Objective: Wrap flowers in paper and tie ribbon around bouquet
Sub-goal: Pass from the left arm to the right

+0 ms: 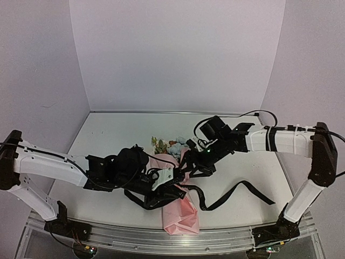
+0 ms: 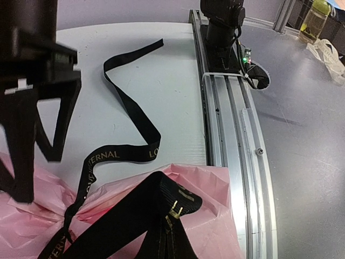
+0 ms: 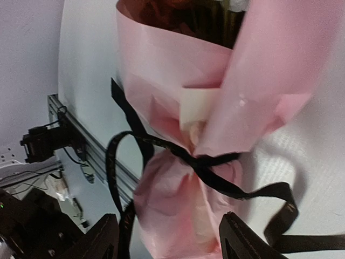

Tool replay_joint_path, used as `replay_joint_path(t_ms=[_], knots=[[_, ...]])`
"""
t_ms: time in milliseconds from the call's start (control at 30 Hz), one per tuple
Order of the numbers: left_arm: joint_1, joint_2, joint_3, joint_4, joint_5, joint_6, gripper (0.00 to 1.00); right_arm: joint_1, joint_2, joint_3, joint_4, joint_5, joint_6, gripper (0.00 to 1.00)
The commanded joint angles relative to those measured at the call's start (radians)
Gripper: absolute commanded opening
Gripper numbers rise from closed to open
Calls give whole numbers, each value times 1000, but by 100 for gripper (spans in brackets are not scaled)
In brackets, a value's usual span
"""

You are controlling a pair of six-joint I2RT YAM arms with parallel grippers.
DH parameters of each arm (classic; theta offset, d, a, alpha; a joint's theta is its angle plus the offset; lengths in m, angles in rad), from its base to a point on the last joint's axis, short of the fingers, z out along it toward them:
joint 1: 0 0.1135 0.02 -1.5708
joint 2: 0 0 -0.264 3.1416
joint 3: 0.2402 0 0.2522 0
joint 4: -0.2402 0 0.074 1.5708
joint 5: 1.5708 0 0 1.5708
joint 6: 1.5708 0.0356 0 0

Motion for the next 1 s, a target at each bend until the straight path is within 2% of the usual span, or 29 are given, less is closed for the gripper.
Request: replay_joint_path(t_ms=[0,233,467,600,800,867,967], knots=[[-6,-43,-9,1,-26,27,0,25,83,68,186,-152,199,66],[-11,-47,-9,-9,-30,30,0,83,154,129,204,-169,227,65],[-11,-60,-15,-19,-41,27,0,106,171,121,198,-201,233,53],[-10,-67,-20,-28,-50,28,0,112,163,107,177,-217,226,42],[-10,-82,-26,-38,-64,28,0,112,130,93,88,-204,177,5],[-10,-85,-30,-38,-71,28,0,112,125,92,64,-200,167,0],[-11,-91,-35,-41,-82,25,0,111,101,75,26,-176,142,0]])
